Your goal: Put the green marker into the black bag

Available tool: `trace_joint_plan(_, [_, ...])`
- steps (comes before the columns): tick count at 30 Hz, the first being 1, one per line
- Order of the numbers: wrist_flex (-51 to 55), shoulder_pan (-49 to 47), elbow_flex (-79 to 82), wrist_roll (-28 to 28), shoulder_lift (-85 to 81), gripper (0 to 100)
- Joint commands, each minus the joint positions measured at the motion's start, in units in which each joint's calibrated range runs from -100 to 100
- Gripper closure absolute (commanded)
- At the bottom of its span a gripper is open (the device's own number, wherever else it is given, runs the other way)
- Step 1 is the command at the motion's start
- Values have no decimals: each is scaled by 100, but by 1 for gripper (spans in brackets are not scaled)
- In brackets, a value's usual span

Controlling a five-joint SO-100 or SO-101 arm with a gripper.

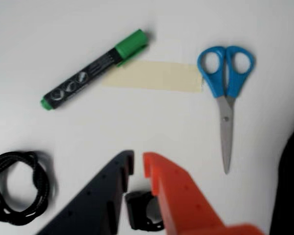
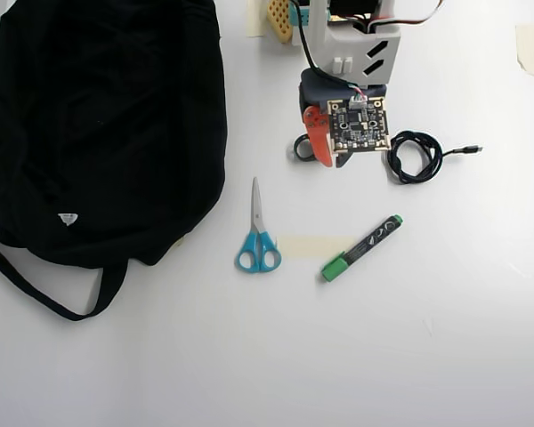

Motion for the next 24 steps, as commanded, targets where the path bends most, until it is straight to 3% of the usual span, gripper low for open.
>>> trace_joint_plan(1, [-366,-277,-246,-7,-29,98])
trace_joint_plan(9, [-1219,-614,-354,-143,485,98])
trace_joint_plan(24, [-1168,-831,-2214,-663,2236,98])
